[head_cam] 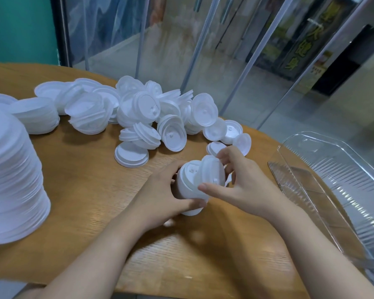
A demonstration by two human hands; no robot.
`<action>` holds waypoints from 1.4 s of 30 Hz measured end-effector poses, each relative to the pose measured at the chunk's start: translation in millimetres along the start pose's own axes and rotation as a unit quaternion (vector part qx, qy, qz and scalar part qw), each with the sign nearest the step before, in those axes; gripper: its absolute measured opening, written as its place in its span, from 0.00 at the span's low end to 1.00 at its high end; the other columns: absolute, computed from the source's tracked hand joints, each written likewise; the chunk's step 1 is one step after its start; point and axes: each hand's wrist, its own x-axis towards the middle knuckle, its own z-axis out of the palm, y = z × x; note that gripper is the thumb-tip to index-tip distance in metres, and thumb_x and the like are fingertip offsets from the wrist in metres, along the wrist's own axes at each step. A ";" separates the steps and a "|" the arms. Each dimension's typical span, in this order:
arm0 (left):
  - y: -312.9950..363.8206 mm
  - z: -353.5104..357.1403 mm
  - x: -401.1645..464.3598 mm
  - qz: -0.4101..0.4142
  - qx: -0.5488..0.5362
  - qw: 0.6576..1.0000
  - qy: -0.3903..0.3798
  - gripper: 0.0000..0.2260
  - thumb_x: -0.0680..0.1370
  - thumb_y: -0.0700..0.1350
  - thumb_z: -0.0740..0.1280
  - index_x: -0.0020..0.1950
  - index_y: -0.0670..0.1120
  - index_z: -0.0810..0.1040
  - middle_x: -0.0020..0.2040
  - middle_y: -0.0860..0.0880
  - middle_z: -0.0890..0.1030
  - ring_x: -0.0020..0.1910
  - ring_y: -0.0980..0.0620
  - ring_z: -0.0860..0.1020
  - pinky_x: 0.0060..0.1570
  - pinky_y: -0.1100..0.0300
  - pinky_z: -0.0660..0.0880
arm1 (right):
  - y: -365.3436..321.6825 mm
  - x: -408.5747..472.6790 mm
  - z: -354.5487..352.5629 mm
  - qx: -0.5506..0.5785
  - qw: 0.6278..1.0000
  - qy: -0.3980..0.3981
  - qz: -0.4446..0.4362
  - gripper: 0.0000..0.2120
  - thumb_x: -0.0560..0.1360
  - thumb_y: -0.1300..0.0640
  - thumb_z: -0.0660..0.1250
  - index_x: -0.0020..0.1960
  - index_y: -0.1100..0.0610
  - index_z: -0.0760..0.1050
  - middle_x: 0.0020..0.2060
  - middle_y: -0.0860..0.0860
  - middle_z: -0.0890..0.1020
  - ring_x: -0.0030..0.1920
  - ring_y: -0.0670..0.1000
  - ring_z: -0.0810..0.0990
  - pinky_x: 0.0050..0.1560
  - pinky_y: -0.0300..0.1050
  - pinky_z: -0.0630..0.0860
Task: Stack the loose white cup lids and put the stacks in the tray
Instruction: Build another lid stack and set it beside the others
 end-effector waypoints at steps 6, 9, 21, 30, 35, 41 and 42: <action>2.3 0.5 -1.2 0.005 0.000 1.000 -0.007 0.35 0.62 0.55 0.85 0.64 0.69 0.75 0.58 0.61 0.83 0.55 0.58 0.82 0.57 0.51 0.81 | 3.7 6.2 11.9 -0.034 0.999 -0.004 -0.031 0.33 0.64 0.23 0.67 0.63 0.38 0.72 0.54 0.35 0.76 0.55 0.38 0.75 0.54 0.43 0.75; 3.9 0.1 -1.3 0.010 0.001 1.000 -0.009 0.34 0.63 0.52 0.85 0.63 0.69 0.75 0.57 0.62 0.84 0.55 0.57 0.83 0.57 0.51 0.81 | 4.1 5.5 18.5 -0.027 0.999 0.003 -0.039 0.33 0.65 0.24 0.67 0.65 0.38 0.73 0.55 0.35 0.76 0.58 0.40 0.75 0.58 0.44 0.74; 2.5 -11.9 -6.3 0.014 0.047 0.999 -0.002 0.34 0.62 0.54 0.86 0.63 0.67 0.76 0.57 0.70 0.80 0.57 0.66 0.78 0.55 0.68 0.74 | 75.8 -2.9 42.6 0.075 0.982 0.175 0.004 0.28 0.72 0.39 0.68 0.69 0.48 0.74 0.65 0.41 0.75 0.68 0.44 0.72 0.68 0.52 0.72; 2.6 -30.0 -15.4 0.005 0.064 0.998 0.006 0.34 0.61 0.54 0.85 0.63 0.67 0.76 0.57 0.70 0.81 0.58 0.67 0.78 0.51 0.78 0.70 | 96.1 10.8 73.3 -0.009 0.982 0.187 -0.026 0.39 0.67 0.36 0.78 0.71 0.51 0.72 0.67 0.44 0.75 0.71 0.48 0.70 0.70 0.60 0.70; 4.4 -32.5 -15.9 0.005 0.062 0.998 0.004 0.34 0.60 0.54 0.85 0.63 0.67 0.76 0.58 0.70 0.81 0.59 0.68 0.77 0.51 0.80 0.68 | 82.7 4.2 67.3 0.084 0.967 0.239 -0.008 0.33 0.68 0.39 0.78 0.68 0.50 0.75 0.64 0.42 0.78 0.68 0.44 0.73 0.70 0.52 0.70; 5.4 -31.4 -16.6 0.008 0.059 0.998 0.005 0.35 0.63 0.49 0.86 0.65 0.64 0.76 0.56 0.68 0.82 0.57 0.66 0.79 0.51 0.76 0.71 | 24.3 -3.6 53.5 0.193 0.957 0.213 -0.045 0.31 0.68 0.40 0.76 0.68 0.46 0.76 0.63 0.39 0.80 0.66 0.46 0.78 0.62 0.37 0.72; 6.2 -31.5 -16.9 0.007 0.057 0.998 0.004 0.35 0.63 0.48 0.86 0.65 0.64 0.77 0.56 0.67 0.82 0.57 0.65 0.79 0.51 0.76 0.72 | 15.4 -4.8 53.2 0.195 0.958 0.202 -0.055 0.29 0.68 0.40 0.76 0.67 0.44 0.76 0.62 0.38 0.81 0.64 0.46 0.78 0.61 0.35 0.71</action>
